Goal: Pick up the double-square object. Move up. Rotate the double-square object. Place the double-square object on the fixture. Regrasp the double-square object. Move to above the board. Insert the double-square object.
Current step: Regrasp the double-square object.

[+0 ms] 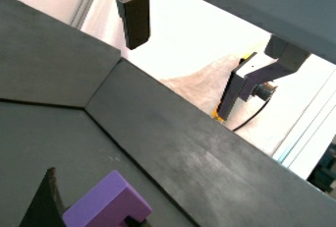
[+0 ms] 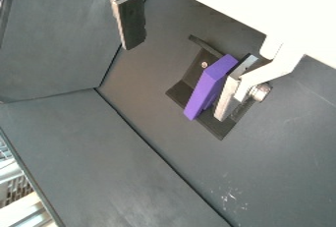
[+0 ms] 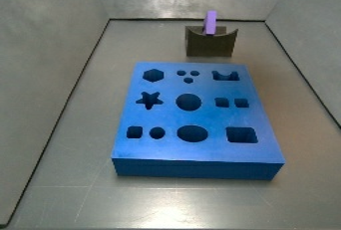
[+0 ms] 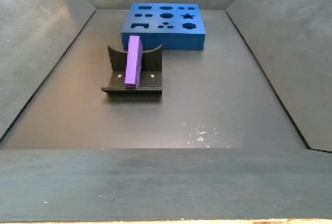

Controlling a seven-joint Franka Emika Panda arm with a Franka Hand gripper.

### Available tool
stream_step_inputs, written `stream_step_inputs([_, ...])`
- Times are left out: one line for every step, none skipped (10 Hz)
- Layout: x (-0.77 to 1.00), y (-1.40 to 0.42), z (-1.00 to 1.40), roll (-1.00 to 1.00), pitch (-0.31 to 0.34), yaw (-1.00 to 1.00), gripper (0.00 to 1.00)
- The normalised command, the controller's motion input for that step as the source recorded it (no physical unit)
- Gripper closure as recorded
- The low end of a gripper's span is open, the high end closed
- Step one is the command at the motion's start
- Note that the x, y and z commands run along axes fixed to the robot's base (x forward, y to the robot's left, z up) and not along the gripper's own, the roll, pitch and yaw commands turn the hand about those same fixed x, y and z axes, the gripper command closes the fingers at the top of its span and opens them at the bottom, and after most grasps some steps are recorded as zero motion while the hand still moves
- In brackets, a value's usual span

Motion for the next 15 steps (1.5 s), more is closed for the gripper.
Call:
stream_step_inputs([0.04,0.07,-1.0,0.15,-0.003,0.21,0.0])
stream_step_inputs([0.04,0.07,-1.0,0.14,-0.03,0.2,0.0])
stream_step_inputs([0.05,0.07,-1.0,0.13,-0.067,0.17,0.0])
stream_step_inputs([0.06,0.06,-1.0,0.1,-0.1,0.13,0.0])
stream_step_inputs([0.07,0.06,-1.0,0.08,-0.121,0.1,0.0])
stream_step_inputs([0.07,0.06,-1.0,0.07,-0.126,0.06,0.0])
stream_step_inputs([0.08,0.05,-1.0,0.07,-0.127,0.03,0.0])
stream_step_inputs([0.09,0.05,-1.0,0.07,-0.112,-0.01,0.0])
stream_step_inputs([0.09,0.04,-1.0,0.07,-0.096,-0.03,0.0])
stream_step_inputs([0.1,0.04,-1.0,0.07,-0.083,-0.04,0.0])
stream_step_inputs([0.11,0.03,-0.97,0.06,-0.043,-0.05,0.0])
stream_step_inputs([0.11,0.02,-0.87,0.06,-0.029,-0.05,0.0])
stream_step_inputs([0.1,0.01,-0.69,0.06,0.002,-0.04,0.0])
stream_step_inputs([0.09,0.01,-0.51,0.07,0.023,-0.02,0.0])
stream_step_inputs([0.08,0.0,-0.38,0.06,0.023,0.0,0.0])
